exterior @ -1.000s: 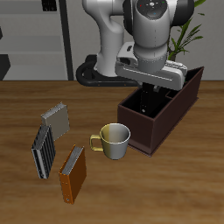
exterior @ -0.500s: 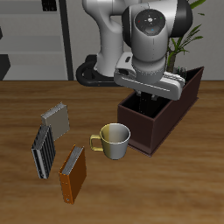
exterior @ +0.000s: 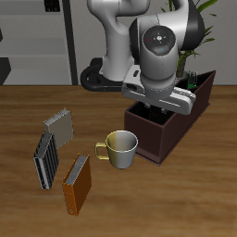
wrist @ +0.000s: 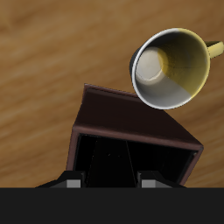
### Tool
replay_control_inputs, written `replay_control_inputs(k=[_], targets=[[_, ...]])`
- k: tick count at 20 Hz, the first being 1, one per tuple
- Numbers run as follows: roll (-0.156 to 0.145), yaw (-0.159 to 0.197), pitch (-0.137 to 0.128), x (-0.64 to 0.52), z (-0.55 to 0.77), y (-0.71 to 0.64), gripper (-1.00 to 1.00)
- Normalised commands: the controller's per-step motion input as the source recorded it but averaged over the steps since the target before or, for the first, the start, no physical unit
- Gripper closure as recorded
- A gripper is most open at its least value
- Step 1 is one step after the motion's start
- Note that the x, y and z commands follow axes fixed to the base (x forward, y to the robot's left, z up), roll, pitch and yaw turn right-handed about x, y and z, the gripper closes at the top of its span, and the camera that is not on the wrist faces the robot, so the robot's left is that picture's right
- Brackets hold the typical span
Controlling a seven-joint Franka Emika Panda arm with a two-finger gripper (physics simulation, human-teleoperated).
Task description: Place the green book into the left desk caddy's left compartment and place the black book into the left desk caddy's right compartment and place the orange book into the left desk caddy's right compartment
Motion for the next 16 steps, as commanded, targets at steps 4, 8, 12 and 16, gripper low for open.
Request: replay_control_inputs(k=[4,8,12,16], targets=[[-0.034,0.001,0.001,0.00,0.01,-0.08,-1.00],[-0.018,0.005,-0.015,0.01,0.11,-0.05,-1.00],[-0.014,0.012,-0.016,-0.01,0.08,-0.02,-1.00],[-0.007,0.019,-0.041,0.00,0.27,0.02,-1.00]])
